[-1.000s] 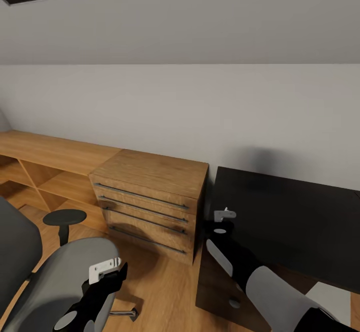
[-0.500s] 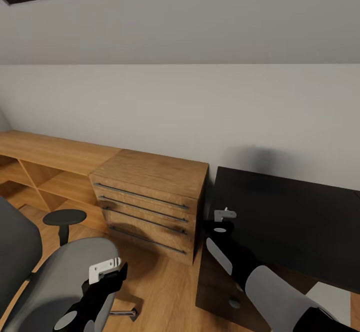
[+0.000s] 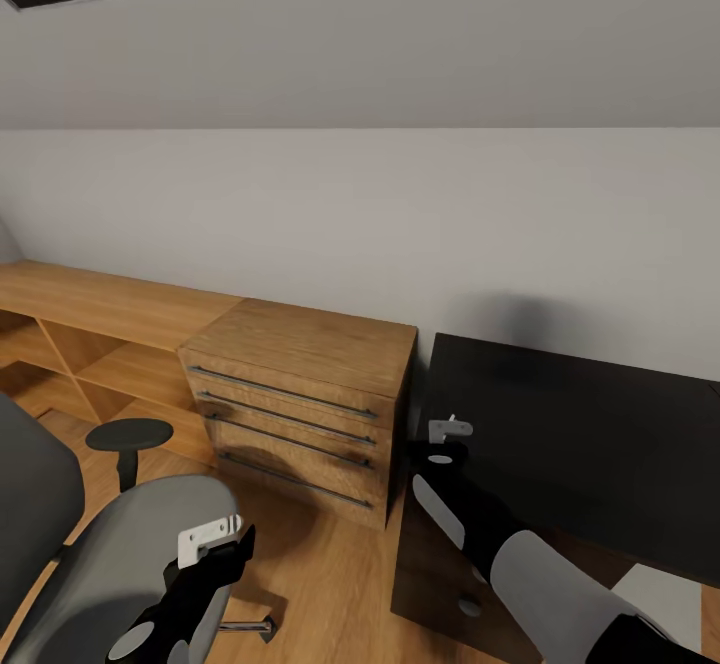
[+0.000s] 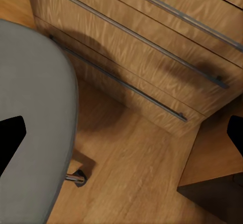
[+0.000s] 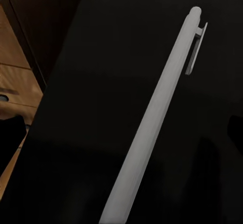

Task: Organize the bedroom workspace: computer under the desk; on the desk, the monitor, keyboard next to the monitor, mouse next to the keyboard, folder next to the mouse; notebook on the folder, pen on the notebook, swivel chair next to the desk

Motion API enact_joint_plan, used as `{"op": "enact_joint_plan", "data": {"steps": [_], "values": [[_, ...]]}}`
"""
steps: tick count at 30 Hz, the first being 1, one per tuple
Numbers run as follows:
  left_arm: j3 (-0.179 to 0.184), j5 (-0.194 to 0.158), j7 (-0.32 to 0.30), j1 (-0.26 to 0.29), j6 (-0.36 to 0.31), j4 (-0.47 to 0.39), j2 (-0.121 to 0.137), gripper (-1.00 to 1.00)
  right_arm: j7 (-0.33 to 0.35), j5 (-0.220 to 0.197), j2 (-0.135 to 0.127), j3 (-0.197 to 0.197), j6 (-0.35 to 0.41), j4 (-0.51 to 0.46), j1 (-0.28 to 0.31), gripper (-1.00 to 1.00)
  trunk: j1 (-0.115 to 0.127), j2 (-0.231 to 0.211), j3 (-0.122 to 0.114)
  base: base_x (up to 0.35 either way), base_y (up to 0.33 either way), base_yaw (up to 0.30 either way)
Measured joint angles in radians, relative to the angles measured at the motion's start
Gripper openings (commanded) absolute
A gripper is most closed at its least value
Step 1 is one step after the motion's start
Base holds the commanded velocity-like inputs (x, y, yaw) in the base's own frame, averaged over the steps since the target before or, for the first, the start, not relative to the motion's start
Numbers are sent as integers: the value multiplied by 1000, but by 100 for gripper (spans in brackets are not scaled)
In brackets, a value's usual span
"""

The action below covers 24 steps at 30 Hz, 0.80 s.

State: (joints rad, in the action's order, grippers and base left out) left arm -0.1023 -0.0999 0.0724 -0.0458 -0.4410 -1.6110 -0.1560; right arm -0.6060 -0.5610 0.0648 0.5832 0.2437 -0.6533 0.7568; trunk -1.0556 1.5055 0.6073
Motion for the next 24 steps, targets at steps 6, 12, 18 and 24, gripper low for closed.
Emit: {"op": "enact_joint_plan", "data": {"steps": [6,12,18,24], "values": [[0,0,0,0,0,1,0,100,-2,0,1,-1,2,-1,0,-100,0,0,0,0,0,0],[0,0,0,0,0,1,0,100,0,0,0,-2,4,-1,0,-100,0,0,0,0,0,0],[-1,0,0,0,1,0,0,100,-1,0,0,-2,5,-2,0,-100,0,0,0,0,0,0],[-26,-1,0,0,0,-1,3,100,-3,1,1,-2,4,-1,0,-100,0,0,0,0,0,0]]}}
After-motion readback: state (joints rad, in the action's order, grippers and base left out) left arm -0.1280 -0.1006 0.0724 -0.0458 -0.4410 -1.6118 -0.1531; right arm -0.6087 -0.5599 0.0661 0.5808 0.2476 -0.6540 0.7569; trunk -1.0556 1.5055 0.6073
